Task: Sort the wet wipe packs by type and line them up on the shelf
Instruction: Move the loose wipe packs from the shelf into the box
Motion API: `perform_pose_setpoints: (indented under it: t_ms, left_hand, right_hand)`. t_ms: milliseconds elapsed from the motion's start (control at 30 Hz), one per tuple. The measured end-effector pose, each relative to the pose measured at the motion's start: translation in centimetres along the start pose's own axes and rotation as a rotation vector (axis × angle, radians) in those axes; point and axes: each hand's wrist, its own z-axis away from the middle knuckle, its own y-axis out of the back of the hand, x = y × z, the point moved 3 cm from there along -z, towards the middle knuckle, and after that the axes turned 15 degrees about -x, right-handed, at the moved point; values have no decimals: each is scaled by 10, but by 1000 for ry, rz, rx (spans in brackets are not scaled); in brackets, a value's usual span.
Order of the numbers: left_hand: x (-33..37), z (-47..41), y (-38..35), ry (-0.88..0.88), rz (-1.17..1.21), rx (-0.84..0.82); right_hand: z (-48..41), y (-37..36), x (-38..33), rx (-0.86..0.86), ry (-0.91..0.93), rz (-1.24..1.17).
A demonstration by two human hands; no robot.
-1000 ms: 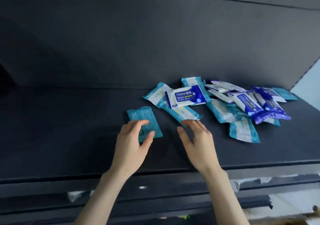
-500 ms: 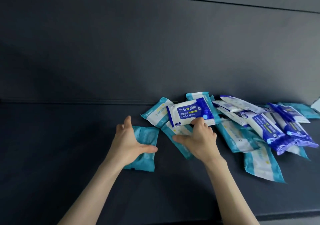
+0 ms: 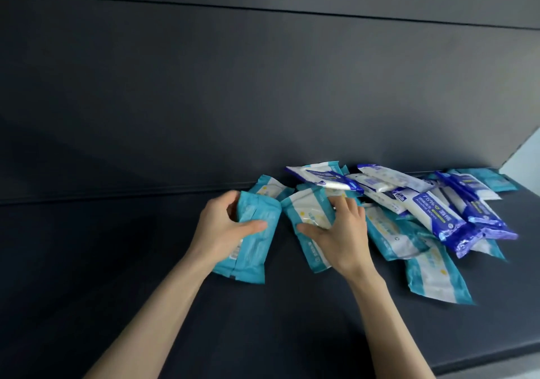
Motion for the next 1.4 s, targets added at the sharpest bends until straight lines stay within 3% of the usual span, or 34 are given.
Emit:
perform_pose_setpoints:
  t_ms: [300,667,1000,1133,1400]
  left_hand:
    - [-22,-54,-20,97,-268,-21]
    - [-13,-36,-18,122,31,53]
    - [-3,2,-12,-9,352,103]
    - [-3,21,-12,6,482,105]
    - [-12,73,-23,137,766,-61]
  right_hand:
    - [-31,8,13,-71,-171,93]
    - [-29,2,6,-150,-245,80]
    - [-12,5,-8,-142,-21,-527]
    - [-2,-2,-8,-269,-16,-695]
    - [63,-3,-20,-492,128,-968]
